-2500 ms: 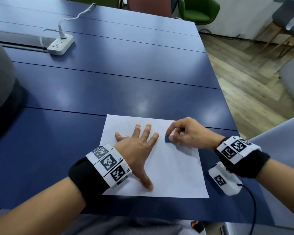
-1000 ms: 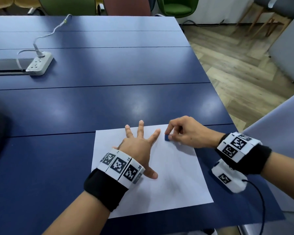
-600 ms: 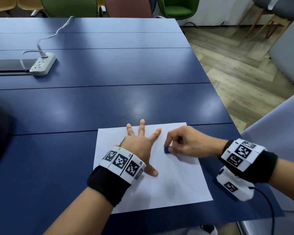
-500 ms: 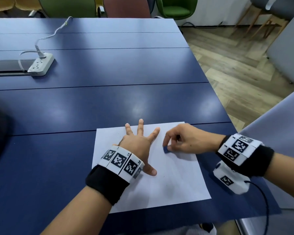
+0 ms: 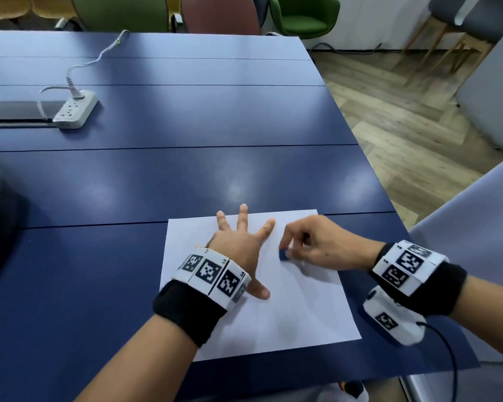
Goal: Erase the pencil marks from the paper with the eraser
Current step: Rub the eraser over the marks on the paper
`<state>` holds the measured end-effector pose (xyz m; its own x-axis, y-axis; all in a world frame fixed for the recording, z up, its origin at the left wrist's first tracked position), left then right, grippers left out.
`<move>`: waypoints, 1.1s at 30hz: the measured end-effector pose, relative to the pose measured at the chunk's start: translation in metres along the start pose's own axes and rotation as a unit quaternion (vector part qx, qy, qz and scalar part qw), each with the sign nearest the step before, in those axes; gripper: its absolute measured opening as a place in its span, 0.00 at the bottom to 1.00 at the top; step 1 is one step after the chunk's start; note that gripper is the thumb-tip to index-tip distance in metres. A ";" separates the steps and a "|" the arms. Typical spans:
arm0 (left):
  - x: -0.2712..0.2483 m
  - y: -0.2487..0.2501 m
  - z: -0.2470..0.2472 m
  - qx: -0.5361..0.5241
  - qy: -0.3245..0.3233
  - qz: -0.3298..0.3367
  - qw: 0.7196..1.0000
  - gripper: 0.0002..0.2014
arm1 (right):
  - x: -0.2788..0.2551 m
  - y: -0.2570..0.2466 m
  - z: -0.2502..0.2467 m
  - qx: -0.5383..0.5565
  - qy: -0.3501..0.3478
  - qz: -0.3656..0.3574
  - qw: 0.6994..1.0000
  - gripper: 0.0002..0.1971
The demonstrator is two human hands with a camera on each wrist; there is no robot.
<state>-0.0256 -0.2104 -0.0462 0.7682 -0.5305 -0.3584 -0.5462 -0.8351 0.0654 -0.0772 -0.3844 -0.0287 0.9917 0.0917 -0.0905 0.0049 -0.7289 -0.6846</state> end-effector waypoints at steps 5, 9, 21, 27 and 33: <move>-0.001 0.002 -0.002 0.012 -0.004 0.002 1.000 0.69 | 0.001 -0.005 -0.001 -0.021 -0.038 0.000 0.999 0.05; 0.000 0.001 -0.002 0.014 0.002 0.004 1.000 0.69 | 0.003 -0.004 0.000 0.000 -0.006 -0.003 1.000 0.04; -0.005 0.004 -0.008 0.023 -0.001 0.002 1.000 0.69 | -0.031 -0.011 0.008 -0.022 -0.156 -0.032 0.987 0.07; -0.005 0.004 -0.010 0.023 0.001 -0.001 1.000 0.68 | -0.032 -0.002 0.008 -0.010 -0.060 -0.020 0.998 0.05; -0.008 0.006 -0.012 0.020 -0.004 -0.004 1.000 0.68 | -0.031 -0.007 0.007 -0.022 -0.071 -0.030 0.997 0.07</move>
<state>-0.0308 -0.2133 -0.0319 0.7703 -0.5222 -0.3660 -0.5526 -0.8331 0.0256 -0.1094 -0.3770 -0.0263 0.9613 0.2286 -0.1540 0.0723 -0.7481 -0.6597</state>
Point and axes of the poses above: each hand's wrist, its own x-axis towards the middle knuckle, its own z-axis out of the palm, y = z × x, the point moved 1 cm from there along x, towards the middle knuckle, and after that the axes turned 13 degrees about y, right-handed, at the moved point
